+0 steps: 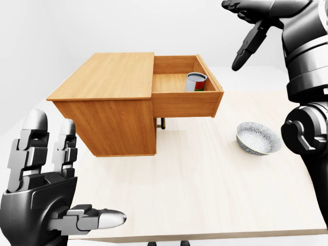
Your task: Put the ketchup in the top drawer of the cabinet.
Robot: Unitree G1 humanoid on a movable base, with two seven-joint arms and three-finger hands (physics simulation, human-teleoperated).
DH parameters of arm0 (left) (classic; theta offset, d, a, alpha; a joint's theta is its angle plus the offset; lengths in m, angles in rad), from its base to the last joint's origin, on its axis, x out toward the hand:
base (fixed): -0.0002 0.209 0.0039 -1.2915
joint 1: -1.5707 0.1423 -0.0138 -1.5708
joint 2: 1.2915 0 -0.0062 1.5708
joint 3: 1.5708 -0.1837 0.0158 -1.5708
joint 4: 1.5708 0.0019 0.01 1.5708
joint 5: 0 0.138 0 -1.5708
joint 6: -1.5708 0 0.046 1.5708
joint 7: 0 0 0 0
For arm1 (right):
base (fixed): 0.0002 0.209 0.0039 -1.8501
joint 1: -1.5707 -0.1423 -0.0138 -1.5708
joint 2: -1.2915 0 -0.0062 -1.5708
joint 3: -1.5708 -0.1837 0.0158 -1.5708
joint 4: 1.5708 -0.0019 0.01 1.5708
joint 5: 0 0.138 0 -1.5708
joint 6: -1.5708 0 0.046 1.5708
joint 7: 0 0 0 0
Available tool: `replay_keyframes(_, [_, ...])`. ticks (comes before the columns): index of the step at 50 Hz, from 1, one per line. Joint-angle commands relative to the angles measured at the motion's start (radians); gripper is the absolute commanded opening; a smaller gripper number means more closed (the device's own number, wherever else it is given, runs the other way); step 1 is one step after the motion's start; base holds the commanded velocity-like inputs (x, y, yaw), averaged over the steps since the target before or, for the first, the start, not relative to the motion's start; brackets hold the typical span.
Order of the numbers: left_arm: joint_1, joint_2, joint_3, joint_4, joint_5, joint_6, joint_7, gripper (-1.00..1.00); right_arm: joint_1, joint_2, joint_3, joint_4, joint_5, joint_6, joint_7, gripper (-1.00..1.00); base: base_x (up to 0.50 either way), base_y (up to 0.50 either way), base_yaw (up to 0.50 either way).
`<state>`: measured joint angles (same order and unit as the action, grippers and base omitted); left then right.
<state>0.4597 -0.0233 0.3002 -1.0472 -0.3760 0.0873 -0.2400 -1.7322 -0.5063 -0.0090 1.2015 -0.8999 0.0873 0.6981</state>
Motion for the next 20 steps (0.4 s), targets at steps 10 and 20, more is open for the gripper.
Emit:
replay_keyframes(10, [0.01,0.007,-0.003,0.0,-0.007,0.0,0.006,1.0,0.029,-0.116,-0.054,-0.21,-0.022,0.0,0.0,1.0,0.0,0.0,0.0])
replay_keyframes(20, [0.01,0.008,0.006,0.0,-0.016,0.0,0.004,1.0,0.258,-0.169,-0.103,-0.638,0.005,0.0,0.0,1.0,0.0,0.0,0.0])
